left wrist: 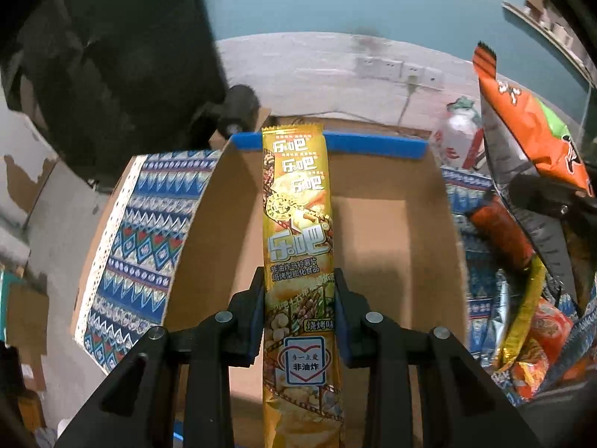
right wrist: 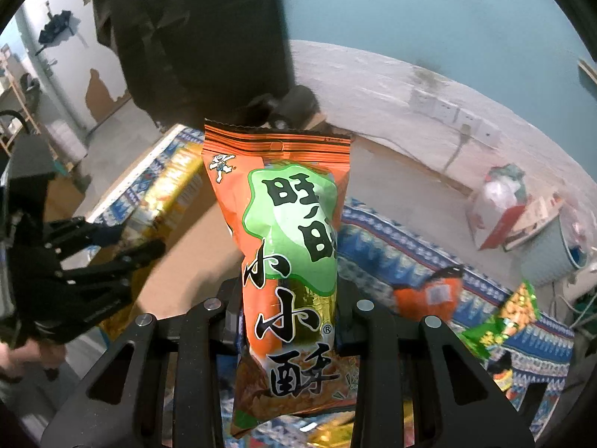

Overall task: Organize snacks
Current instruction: 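Carry both bags over the cardboard box and open both tools to drop them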

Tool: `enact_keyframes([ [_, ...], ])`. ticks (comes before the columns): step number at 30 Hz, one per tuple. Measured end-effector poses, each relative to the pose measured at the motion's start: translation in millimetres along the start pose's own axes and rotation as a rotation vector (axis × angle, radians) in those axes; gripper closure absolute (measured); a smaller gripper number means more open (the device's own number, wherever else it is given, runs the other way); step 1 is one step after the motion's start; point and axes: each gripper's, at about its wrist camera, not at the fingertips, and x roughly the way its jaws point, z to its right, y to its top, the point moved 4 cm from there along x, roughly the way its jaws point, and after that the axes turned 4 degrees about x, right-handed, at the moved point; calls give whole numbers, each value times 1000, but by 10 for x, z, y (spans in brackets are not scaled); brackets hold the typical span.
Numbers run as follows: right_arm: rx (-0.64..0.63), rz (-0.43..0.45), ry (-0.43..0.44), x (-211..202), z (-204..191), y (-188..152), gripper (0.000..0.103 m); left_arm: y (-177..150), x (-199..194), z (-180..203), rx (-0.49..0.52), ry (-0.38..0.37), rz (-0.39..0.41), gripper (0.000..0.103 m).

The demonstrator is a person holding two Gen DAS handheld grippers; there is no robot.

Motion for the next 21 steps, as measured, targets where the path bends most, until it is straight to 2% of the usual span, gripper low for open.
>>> enact_keyframes([
  [10,-43,-69,47,478,-541,127,72,-148,309,-327,-75,12,-66,71],
  [17,-53,-135,66,817,-750,116,72,-254,486,-459,-119,8,-122,71],
  [21,-52,-161,71,939,-800,104,72,-296,539,-534,-142,31,-147,70],
])
